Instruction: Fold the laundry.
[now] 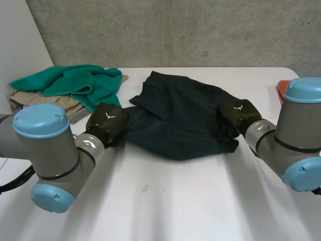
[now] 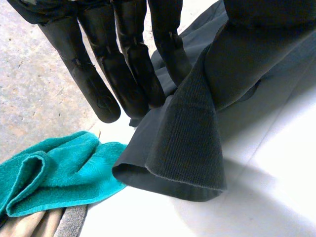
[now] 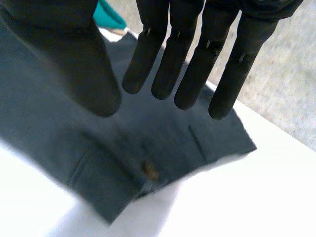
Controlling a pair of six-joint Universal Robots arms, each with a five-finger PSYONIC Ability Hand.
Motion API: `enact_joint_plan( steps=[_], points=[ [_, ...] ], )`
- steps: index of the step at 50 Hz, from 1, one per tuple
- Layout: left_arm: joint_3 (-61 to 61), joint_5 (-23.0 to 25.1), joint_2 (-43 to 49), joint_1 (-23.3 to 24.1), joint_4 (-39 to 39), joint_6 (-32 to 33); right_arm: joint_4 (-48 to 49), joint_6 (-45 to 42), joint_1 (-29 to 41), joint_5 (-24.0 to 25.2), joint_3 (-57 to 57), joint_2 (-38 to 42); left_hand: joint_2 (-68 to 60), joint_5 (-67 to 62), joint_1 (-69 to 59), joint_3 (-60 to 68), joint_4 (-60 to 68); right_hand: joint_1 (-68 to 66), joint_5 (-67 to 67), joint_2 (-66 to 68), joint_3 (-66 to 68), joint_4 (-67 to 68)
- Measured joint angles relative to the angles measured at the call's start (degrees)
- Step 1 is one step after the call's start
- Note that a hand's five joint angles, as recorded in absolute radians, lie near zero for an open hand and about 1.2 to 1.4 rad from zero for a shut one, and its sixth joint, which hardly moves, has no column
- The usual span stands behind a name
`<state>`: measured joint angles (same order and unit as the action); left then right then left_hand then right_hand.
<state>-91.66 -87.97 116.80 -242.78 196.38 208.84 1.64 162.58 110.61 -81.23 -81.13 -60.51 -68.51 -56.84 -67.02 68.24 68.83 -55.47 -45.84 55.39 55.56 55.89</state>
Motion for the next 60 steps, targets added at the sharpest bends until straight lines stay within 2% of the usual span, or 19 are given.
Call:
enact_joint_plan(
  steps=[4,9,13,16,19,21,28,35,40,44,47,53,60],
  points=[
    [0.3,-0.3,0.0,0.4,-0.8,0.1,-2.8,0.0,-0.1,-1.5,-0.4,-0.1,0.0,0.0,0.0,0.0,0.0,5.3,6.2,-5.3,-5.5,-5.7],
    [1.1,-0.4,0.2,0.6,-1.0,0.1,-4.5,-0.3,0.2,-3.6,-3.8,-1.4,0.0,0.0,0.0,0.0,0.0,19.8,21.5,-19.8,-20.1,-20.6],
    [2.0,-0.6,0.5,0.8,-1.2,0.0,-3.4,-0.8,0.4,-4.3,-6.6,-1.7,0.0,0.0,0.0,0.0,0.0,20.8,23.2,-21.5,-21.5,-21.6],
    [2.8,-1.0,0.7,0.8,-1.6,-0.1,1.1,-1.9,0.5,-4.8,-8.6,-0.5,0.0,0.0,0.0,0.0,0.0,14.7,15.2,-14.7,-14.9,-15.4],
    [3.0,-1.3,0.6,0.8,-2.1,-0.2,5.5,-2.4,0.5,-5.4,-9.2,0.8,0.0,0.0,0.0,0.0,0.0,-5.1,-6.6,8.4,7.6,6.6],
    [3.0,-1.4,0.3,0.8,-2.5,-0.3,8.3,-2.6,0.5,-5.9,-9.2,1.4,0.0,0.0,0.0,0.0,0.0,-6.0,-11.1,11.9,12.0,11.9],
    [1.6,-1.4,-2.6,1.5,-5.8,0.6,10.4,-2.7,0.3,-5.9,-10.1,-0.9,0.0,0.0,0.0,0.0,0.0,-6.0,-12.0,11.9,12.3,12.6],
    [-1.0,0.4,-15.0,2.8,-19.3,1.9,-1.2,-7.8,-0.8,-2.2,-11.3,-13.4,0.0,0.0,0.0,0.0,0.0,-6.0,-12.0,11.9,12.3,12.6],
    [-0.6,4.2,-19.2,2.3,-26.5,1.1,-8.6,-10.3,-2.1,0.8,-8.5,-16.8,0.0,0.0,0.0,0.0,0.0,-6.0,-12.2,11.9,12.5,12.7],
    [2.5,7.3,-15.3,0.8,-28.4,0.4,-11.0,-10.0,-2.2,2.3,-3.2,-13.5,-0.1,0.0,0.0,0.0,0.1,-6.0,-12.2,11.9,12.6,12.7],
    [5.1,7.2,-10.9,0.1,-28.2,0.4,-10.7,-9.1,-1.6,2.0,0.0,-10.0,-0.1,0.0,0.0,0.0,0.1,-6.0,-12.2,11.9,12.6,12.7],
    [15.2,1.4,2.8,-0.4,-27.1,1.1,-6.2,-5.3,0.8,-1.8,9.7,3.1,-0.1,0.0,0.0,0.0,0.0,-6.0,-12.5,11.9,12.6,12.7],
    [24.5,-5.2,11.8,1.2,-26.1,2.3,1.4,-2.5,3.0,-5.9,15.8,13.0,-0.1,0.0,0.0,0.0,0.0,-6.0,-12.7,11.9,12.6,12.7]
  ],
)
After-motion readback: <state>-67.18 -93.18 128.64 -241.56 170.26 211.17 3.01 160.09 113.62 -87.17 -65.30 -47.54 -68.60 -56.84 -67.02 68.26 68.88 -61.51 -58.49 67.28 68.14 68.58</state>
